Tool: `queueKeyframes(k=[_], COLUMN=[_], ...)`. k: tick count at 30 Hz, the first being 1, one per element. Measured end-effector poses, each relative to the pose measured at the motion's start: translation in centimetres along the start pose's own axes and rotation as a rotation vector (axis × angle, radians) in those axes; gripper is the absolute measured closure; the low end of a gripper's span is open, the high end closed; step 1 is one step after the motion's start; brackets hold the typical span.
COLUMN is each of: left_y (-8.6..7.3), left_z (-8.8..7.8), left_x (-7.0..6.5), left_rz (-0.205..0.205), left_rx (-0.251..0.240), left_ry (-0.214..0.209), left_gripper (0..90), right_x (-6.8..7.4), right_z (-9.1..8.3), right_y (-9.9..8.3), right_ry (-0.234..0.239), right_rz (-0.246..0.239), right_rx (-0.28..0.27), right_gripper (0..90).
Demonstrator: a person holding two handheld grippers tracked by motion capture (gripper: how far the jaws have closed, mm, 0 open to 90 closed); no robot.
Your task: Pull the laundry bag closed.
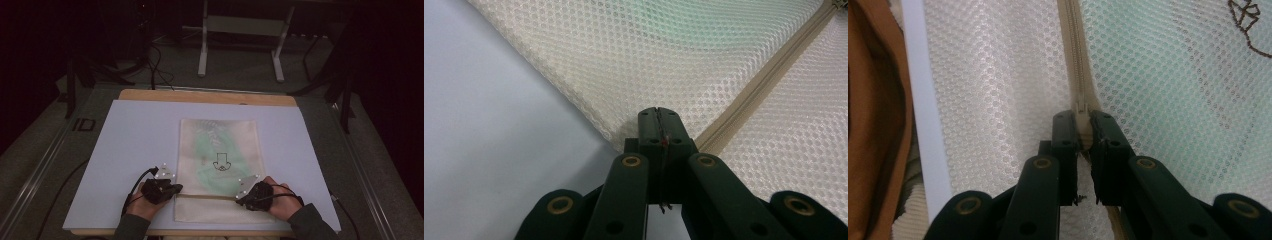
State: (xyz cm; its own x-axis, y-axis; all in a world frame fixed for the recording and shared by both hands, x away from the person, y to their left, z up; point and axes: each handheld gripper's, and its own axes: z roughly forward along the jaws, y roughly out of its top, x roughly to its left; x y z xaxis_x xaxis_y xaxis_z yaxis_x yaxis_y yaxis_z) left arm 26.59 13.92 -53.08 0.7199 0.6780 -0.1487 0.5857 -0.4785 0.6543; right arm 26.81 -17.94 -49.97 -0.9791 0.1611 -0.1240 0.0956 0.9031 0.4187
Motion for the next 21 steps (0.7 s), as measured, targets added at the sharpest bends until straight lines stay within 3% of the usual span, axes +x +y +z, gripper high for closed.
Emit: queueKeyframes(k=[21], left_y=[0.00], left_z=[0.00], left_x=[0.01], left_rz=[0.000], left_rx=[0.000], left_ry=[-0.001], left_gripper=[89.6], right_x=[-0.13], right_z=[-0.40], right_y=[-0.78], right_ry=[-0.005], right_rz=[0.003], right_rx=[0.019], right_gripper=[82.4])
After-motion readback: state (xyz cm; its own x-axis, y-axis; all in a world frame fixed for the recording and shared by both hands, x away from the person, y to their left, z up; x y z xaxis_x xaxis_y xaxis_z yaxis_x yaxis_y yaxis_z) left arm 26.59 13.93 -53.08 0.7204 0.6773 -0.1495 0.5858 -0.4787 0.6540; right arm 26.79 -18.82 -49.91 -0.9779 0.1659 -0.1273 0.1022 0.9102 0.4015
